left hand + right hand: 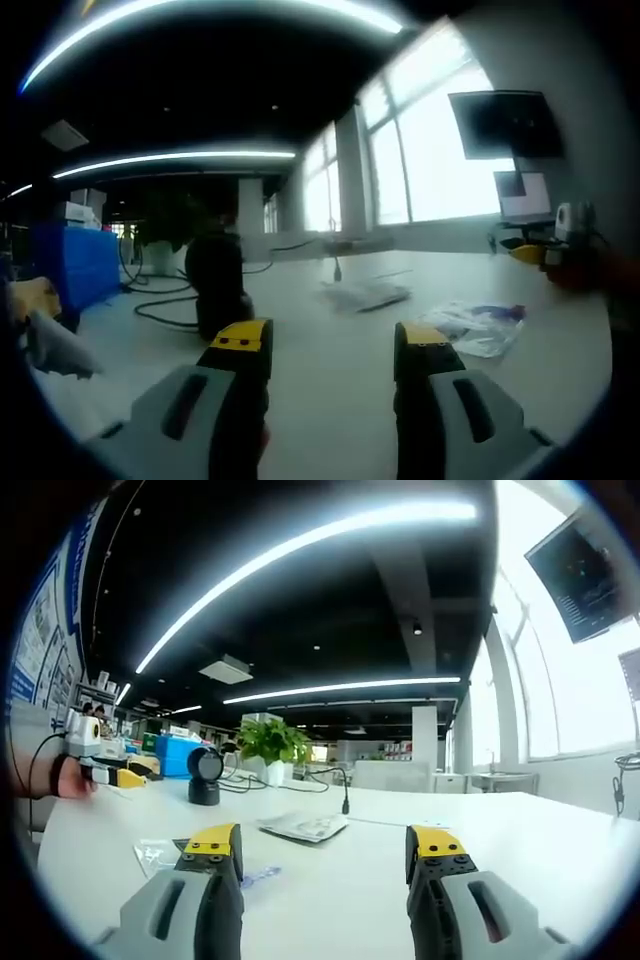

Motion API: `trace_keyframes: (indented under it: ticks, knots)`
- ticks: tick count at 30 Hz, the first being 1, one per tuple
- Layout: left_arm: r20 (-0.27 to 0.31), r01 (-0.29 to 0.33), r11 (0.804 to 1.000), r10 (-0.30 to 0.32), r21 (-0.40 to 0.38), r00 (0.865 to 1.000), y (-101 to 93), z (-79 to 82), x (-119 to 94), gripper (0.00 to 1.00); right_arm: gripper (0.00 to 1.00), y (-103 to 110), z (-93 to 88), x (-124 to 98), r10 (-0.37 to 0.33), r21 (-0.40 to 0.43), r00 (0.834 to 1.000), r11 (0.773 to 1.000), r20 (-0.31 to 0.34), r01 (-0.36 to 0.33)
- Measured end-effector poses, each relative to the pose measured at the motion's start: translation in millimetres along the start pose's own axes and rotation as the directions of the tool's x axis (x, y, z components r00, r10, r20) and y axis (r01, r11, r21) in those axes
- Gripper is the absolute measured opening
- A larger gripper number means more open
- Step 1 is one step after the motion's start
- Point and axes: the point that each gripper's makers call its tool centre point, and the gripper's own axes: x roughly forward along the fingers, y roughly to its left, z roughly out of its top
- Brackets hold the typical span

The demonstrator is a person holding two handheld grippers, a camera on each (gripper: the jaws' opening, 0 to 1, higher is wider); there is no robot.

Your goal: Clip sheet goods on table flip sheet goods clip sheet goods scan sheet goods put sheet goods back to table

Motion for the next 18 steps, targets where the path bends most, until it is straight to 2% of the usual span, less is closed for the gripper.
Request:
trace_keyframes:
  ticks: [5, 7, 9, 12, 18]
  knots:
    - [0.000, 0.003, 1.000, -0.003, 0.004, 1.000, -0.5, 0.0, -0.1, 0.41, 0.61, 1.5, 1.1, -0.1, 0.000, -0.006, 1.000, 1.000, 0.003, 0.000]
    - [-0.002, 0.002, 1.000, -0.002, 0.003, 1.000, -0.1, -0.5, 0.1, 0.41, 0.63, 7.9, 7.9, 0.3, 0.026, 0.000, 0.999, 1.000, 0.036, -0.026]
    - [-0.005, 0.008, 1.000, -0.008, 0.005, 1.000, -1.1, -1.1, 0.3, 0.41, 0.62, 12.6, 6.4, 1.1, 0.035, -0.020, 0.999, 0.999, 0.026, -0.035]
    - [-0.006, 0.010, 1.000, -0.010, 0.008, 1.000, -1.5, -1.1, 0.3, 0.41, 0.62, 25.9, 2.2, 3.9, 0.072, -0.076, 0.997, 0.994, -0.005, -0.073]
    - [-0.004, 0.010, 1.000, -0.010, 0.007, 1.000, -0.5, -1.1, 0.4, 0.41, 0.62, 59.9, 6.5, 3.4, 0.119, -0.062, 0.993, 0.991, -0.008, -0.119]
